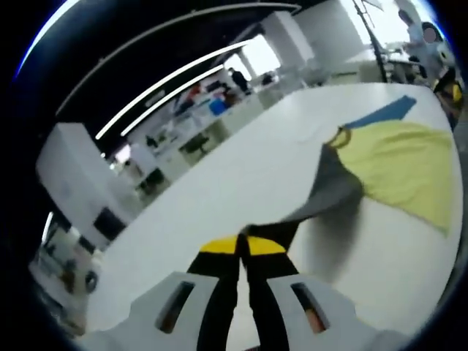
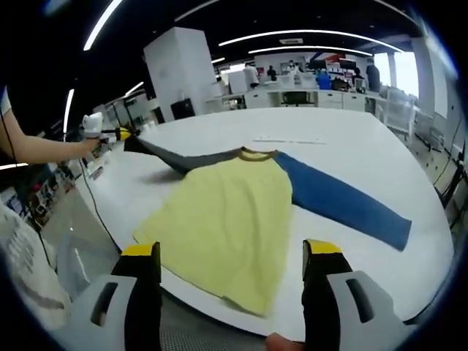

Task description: Fold the garment on the visible template until the final outline fits inside the template.

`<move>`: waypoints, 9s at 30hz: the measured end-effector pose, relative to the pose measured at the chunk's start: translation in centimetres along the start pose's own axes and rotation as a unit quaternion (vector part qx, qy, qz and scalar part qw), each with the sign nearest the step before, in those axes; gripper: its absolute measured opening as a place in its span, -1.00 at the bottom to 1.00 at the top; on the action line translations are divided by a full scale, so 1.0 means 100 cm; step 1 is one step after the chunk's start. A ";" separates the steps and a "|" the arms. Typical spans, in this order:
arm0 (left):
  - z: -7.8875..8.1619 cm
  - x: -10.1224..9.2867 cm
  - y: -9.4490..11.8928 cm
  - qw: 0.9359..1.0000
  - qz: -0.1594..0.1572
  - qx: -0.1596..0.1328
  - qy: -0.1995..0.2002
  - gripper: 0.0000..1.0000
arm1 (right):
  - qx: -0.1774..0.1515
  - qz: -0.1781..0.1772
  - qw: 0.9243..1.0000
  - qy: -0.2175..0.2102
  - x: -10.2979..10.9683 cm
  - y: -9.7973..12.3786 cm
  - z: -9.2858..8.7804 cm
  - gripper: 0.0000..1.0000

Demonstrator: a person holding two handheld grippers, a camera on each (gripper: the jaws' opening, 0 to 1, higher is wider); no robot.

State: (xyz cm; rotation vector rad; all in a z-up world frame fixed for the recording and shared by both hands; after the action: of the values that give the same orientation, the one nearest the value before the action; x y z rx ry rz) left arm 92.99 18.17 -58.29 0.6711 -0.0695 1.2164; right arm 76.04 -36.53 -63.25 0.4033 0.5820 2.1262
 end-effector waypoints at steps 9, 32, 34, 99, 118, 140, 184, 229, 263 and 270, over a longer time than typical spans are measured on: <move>-0.021 -0.013 -0.001 1.000 -0.019 0.009 -0.003 -1.00 | 0.008 0.005 1.000 0.002 0.005 -0.005 0.001 0.57; -0.103 -0.116 0.003 0.969 -0.181 0.121 -0.121 -1.00 | 0.018 0.015 1.000 0.006 0.013 -0.013 0.005 0.57; -0.107 -0.120 0.005 0.964 -0.190 0.134 -0.130 -1.00 | 0.019 0.016 1.000 0.006 0.014 -0.014 0.005 0.57; -0.170 -0.049 -0.008 0.934 -0.133 0.301 -0.143 -0.45 | 0.025 0.029 0.999 0.009 0.025 -0.030 0.010 0.58; -0.147 -0.057 0.010 0.958 -0.113 0.259 -0.050 0.53 | 0.016 0.035 0.999 0.007 0.028 -0.031 0.011 0.58; -0.040 -0.098 0.027 0.980 -0.088 0.083 0.159 0.99 | 0.002 0.030 0.999 0.009 0.018 -0.032 0.019 0.59; 0.030 -0.190 0.071 0.972 -0.138 0.016 0.189 0.99 | -0.027 0.040 0.999 0.026 0.006 -0.026 0.030 0.63; -0.020 -0.293 0.078 0.934 -0.210 0.107 0.267 0.81 | 0.000 0.045 0.999 0.011 0.005 -0.022 -0.007 0.63; -0.057 -0.347 0.069 0.872 -0.240 0.186 0.384 0.43 | 0.106 0.055 0.993 -0.021 -0.003 -0.039 -0.082 0.55; -0.069 -0.343 0.059 0.867 -0.214 0.200 0.404 0.07 | 0.119 0.049 0.991 -0.019 -0.007 -0.039 -0.094 0.50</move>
State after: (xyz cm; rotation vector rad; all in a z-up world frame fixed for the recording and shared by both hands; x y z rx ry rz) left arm 73.07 -6.13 -74.83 0.4431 1.0120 0.9952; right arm 74.51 -37.56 -73.27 0.6147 0.8132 2.1429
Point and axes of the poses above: the point that each gripper's makers call its tool centre point, and the gripper's own axes: y roughly backward along the fingers, x roughly to its left, z roughly out of its top, the point moved 2 cm from there along y, roughly backward along the fingers, and after that the axes turned 7 degrees about y, right-handed, at the moved point
